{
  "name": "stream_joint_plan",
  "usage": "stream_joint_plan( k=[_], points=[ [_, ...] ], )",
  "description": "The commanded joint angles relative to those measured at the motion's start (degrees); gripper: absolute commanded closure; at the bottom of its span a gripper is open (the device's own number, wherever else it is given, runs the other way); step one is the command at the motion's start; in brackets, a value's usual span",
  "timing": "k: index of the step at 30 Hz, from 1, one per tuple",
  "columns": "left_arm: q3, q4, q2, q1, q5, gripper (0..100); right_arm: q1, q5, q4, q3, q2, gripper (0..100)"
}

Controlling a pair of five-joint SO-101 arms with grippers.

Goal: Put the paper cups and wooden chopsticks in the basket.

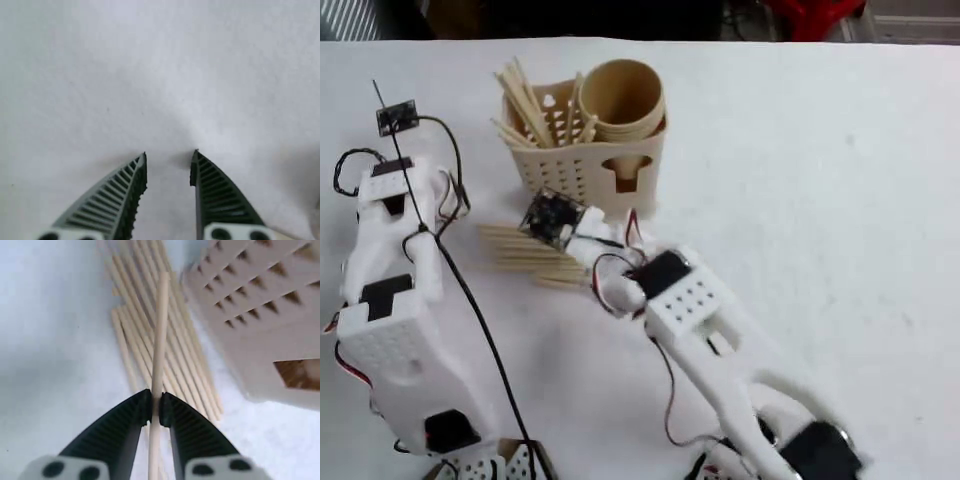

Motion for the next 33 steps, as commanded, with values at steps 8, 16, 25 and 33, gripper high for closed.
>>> stream_joint_plan(
  k=[8,16,25,33],
  points=[
    [-0.44,-0.79,-0.48,0.75,-0.44,84,-5.14,0.35,-10.07,-20.13,-15.34,98.1],
    [-0.44,-0.79,-0.48,0.75,-0.44,84,-1.89,-14.15,-30.02,-36.48,-2.07,97.8],
    [-0.44,-0.79,-0.48,0.75,-0.44,84,3.65,-17.23,-29.14,-58.46,20.88,97.8],
    [-0.44,-0.79,-0.48,0.75,-0.44,84,3.21,-17.23,-23.16,-61.36,22.99,97.6]
  ],
)
